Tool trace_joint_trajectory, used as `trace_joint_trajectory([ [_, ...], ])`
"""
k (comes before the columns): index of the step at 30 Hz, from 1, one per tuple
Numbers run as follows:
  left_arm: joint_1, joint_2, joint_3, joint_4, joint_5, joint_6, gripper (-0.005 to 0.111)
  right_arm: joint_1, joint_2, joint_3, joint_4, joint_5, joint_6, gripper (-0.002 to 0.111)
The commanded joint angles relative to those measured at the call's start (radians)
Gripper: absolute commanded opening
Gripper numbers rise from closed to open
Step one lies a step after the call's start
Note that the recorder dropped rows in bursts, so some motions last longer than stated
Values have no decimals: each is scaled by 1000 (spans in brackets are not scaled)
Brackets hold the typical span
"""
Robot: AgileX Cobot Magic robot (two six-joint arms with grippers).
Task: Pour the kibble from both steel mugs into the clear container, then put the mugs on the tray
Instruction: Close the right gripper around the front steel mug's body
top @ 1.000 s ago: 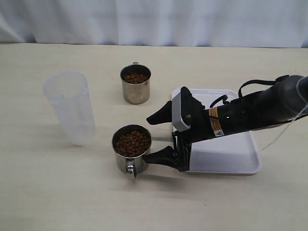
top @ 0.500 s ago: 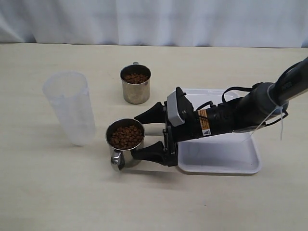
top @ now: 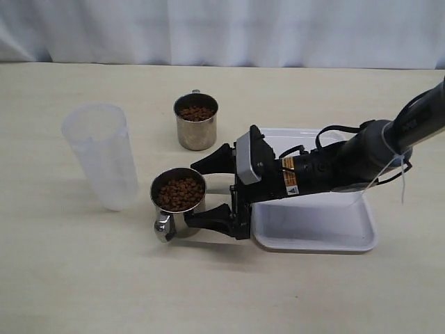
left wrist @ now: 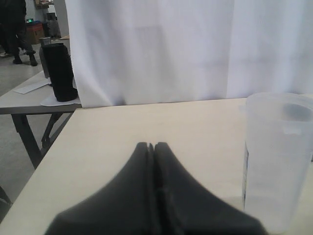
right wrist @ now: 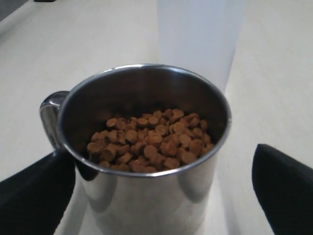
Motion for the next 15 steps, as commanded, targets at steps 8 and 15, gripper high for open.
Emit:
trace_joint_trajectory([
  [8, -1, -2, 3, -3, -2, -1, 0, 43, 42, -83, 32, 28, 32, 107],
  [15, -1, -2, 3, -3, -8, -1, 0, 43, 63, -131, -29, 20, 92, 107],
])
